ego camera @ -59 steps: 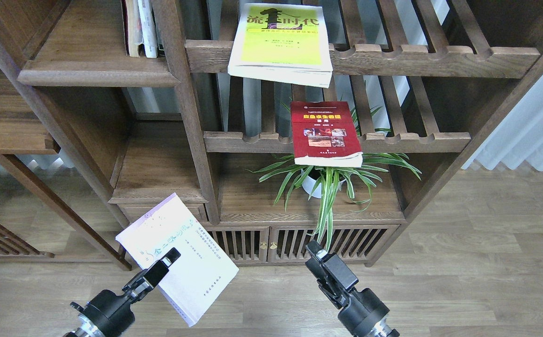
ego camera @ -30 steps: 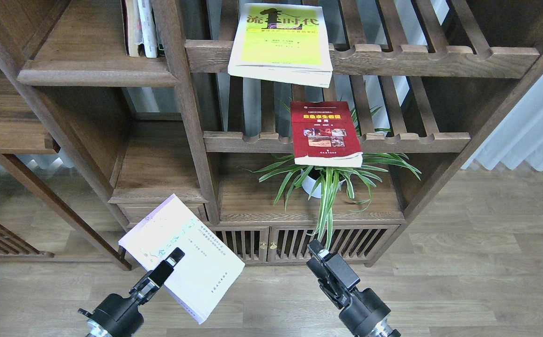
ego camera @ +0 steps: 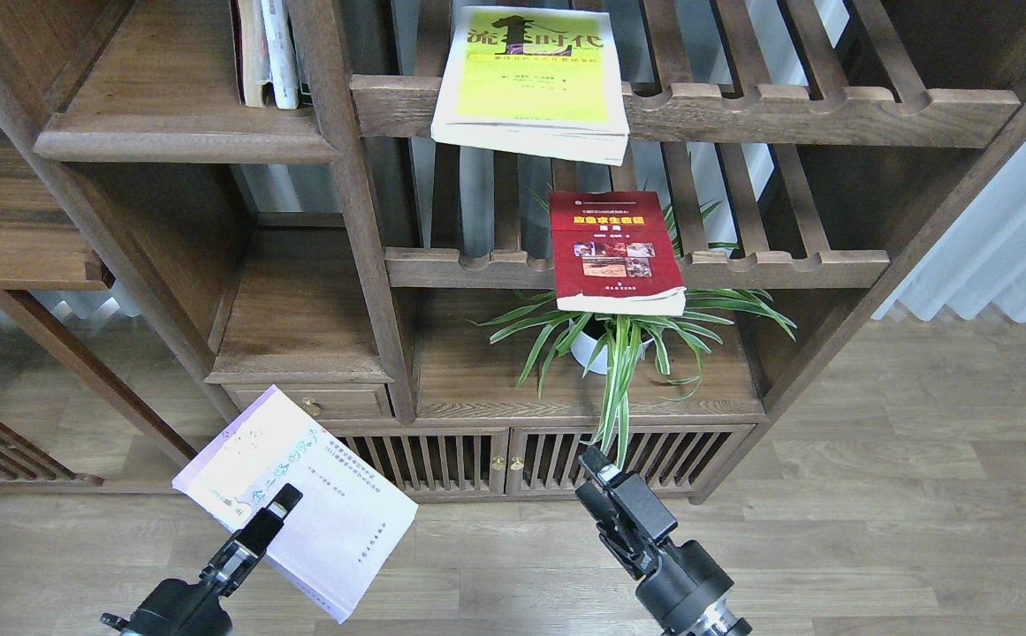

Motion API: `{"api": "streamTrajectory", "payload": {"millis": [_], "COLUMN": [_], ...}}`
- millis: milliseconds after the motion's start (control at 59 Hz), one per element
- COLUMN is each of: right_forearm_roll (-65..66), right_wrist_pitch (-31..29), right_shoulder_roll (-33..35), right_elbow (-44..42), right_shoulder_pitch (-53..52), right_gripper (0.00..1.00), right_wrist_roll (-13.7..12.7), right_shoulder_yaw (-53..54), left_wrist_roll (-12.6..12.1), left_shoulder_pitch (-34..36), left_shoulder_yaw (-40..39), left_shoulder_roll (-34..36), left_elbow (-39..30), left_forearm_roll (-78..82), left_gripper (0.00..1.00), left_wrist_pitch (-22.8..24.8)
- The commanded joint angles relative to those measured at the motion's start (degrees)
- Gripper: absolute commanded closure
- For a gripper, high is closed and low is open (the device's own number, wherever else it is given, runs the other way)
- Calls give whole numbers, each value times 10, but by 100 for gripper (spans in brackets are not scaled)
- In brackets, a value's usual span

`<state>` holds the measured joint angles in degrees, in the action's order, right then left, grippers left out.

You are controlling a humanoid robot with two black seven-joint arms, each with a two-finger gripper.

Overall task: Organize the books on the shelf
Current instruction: 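Move the white book with the left gripper toward the shelf's far end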

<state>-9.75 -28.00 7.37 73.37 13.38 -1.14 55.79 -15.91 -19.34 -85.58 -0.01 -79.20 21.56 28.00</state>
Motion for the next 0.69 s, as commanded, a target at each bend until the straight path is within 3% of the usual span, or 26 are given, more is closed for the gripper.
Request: {"api": "streamTrajectory", "payload": {"millis": [0,458,678], "right_forearm_roll": [0,0,1], "right_wrist_pitch": [0,0,0], "right_shoulder_roll": [-1,-6,-13], "right_elbow": [-7,-16,-24], "right_shoulder_pitch": [-5,-15,-21], "right_gripper": [2,2,2], "right_wrist_roll": [0,0,0], "right_shoulder_yaw": [0,-1,-2], "left_wrist_roll": [0,-6,-43], "left_shoulder_pitch": [0,9,55], "left_shoulder_yaw": [-31,-65,-84], "left_shoulder_roll": [0,0,0], "left_elbow": [0,0,0], "left_forearm_roll": [-3,-6,-6], "left_gripper": [100,100,100], "left_wrist_pitch": [0,0,0]}}
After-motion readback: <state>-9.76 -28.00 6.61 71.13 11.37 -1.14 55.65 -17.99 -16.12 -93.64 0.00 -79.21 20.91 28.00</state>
